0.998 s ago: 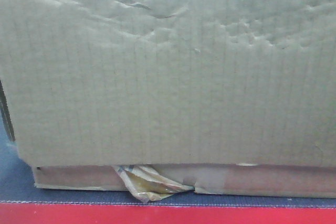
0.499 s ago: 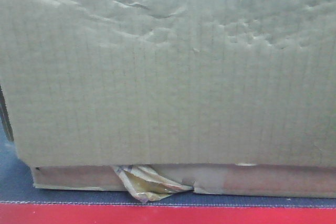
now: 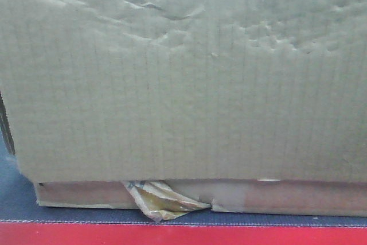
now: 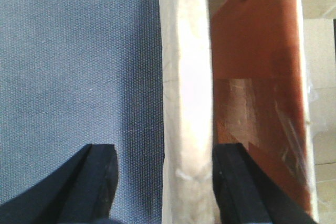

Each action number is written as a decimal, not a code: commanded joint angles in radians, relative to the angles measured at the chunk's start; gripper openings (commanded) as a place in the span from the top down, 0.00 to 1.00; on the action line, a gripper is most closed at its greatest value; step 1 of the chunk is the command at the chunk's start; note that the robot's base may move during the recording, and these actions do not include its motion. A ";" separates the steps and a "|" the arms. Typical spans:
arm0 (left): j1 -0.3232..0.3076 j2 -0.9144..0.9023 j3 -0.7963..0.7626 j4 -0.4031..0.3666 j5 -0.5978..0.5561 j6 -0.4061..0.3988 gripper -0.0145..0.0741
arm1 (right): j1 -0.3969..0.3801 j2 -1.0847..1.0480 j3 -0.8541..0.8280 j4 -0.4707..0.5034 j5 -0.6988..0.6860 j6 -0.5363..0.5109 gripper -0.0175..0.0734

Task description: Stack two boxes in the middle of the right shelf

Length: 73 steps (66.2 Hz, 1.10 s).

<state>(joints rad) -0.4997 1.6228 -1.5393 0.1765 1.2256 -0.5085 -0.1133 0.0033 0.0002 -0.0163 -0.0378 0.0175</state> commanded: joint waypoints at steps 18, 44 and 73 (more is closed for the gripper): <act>-0.005 -0.009 0.002 -0.006 -0.005 0.002 0.48 | -0.005 -0.003 -0.056 0.005 -0.053 -0.001 0.99; -0.005 -0.009 0.002 -0.006 -0.005 0.002 0.48 | -0.005 0.293 -0.516 0.005 0.626 -0.001 0.99; -0.005 -0.009 0.002 -0.006 -0.005 0.002 0.48 | -0.005 0.773 -0.765 0.009 0.892 -0.001 0.99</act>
<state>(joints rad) -0.4997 1.6228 -1.5393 0.1747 1.2237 -0.5063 -0.1133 0.7239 -0.7442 -0.0107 0.8471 0.0193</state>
